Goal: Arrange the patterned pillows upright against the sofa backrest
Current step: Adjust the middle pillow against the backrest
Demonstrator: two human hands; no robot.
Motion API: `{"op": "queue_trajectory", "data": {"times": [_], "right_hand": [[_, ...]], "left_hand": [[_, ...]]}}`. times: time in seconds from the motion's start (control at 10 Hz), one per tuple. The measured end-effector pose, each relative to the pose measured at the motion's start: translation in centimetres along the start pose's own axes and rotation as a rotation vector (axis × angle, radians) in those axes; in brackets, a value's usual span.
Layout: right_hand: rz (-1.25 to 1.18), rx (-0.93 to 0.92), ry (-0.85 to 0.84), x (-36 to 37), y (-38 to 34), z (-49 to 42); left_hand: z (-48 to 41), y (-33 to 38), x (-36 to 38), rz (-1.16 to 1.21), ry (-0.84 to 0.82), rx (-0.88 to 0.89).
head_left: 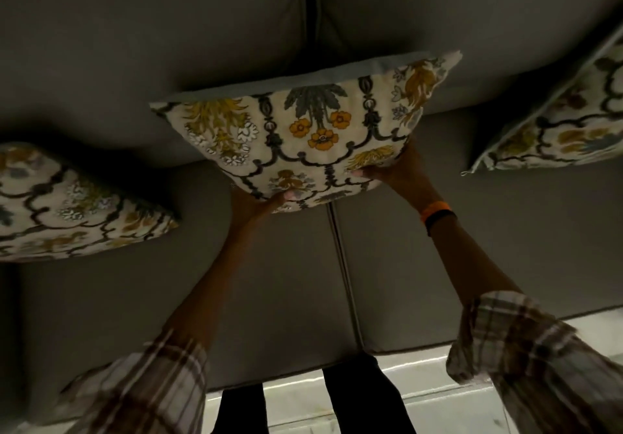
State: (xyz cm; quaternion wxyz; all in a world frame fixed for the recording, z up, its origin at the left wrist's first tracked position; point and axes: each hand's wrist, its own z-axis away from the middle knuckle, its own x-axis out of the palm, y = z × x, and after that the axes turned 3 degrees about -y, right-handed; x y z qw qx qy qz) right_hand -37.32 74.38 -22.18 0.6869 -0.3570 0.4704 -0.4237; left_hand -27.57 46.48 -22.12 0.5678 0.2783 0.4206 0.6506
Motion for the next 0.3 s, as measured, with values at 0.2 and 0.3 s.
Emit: {"op": "queue_trajectory", "data": {"times": [0.2,0.3], "right_hand": [[-0.033,-0.013,0.076,1.4,0.3,2.4],[-0.001,0.113,0.189,5.0,1.0,6.6]], "left_hand": [[-1.2,-2.4,-2.0,-0.061,-0.019,0.075],[0.4,-3.2,-3.3,-0.163,-0.004,0.131]]}}
